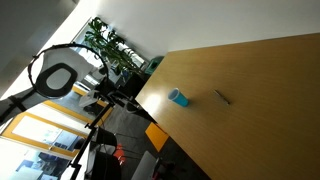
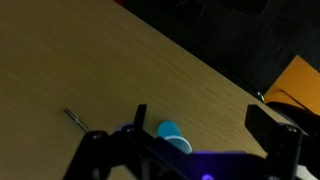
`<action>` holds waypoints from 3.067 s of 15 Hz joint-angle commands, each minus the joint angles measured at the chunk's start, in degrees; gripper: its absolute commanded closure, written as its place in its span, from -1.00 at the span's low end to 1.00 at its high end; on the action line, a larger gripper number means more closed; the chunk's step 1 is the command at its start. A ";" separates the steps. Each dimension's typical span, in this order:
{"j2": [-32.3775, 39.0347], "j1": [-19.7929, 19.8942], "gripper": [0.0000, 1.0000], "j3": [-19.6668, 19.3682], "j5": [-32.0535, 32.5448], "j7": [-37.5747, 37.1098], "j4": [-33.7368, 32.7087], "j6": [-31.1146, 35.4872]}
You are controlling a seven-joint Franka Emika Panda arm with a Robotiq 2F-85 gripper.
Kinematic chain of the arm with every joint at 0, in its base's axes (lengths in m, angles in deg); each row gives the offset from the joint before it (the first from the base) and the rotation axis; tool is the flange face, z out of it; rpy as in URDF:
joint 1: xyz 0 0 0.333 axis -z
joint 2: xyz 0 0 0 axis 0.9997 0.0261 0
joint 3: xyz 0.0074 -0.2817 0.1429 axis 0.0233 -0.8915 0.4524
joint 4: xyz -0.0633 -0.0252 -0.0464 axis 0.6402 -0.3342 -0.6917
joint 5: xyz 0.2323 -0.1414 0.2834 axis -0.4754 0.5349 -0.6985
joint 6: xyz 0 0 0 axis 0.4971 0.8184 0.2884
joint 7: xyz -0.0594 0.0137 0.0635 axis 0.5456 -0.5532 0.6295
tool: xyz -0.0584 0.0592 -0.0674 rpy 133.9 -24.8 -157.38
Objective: Place the pen inside the light blue cup
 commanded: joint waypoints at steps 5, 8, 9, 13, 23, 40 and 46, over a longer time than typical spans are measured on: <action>12.19 1.45 -1.00 -6.94 2.95 23.21 -7.40 7.62; 16.14 3.58 -1.00 -7.08 6.53 26.98 -7.76 16.34; 17.72 4.37 -1.00 -6.94 8.09 27.04 -7.46 20.86; 24.45 6.87 -1.00 -7.04 11.48 25.64 -7.40 34.04; 28.85 8.40 -1.00 -5.96 10.34 26.72 -8.29 37.52; 51.04 16.23 -1.00 -2.40 11.50 45.54 -22.28 38.87; 55.81 15.77 -1.00 -1.97 13.96 44.52 -24.62 38.97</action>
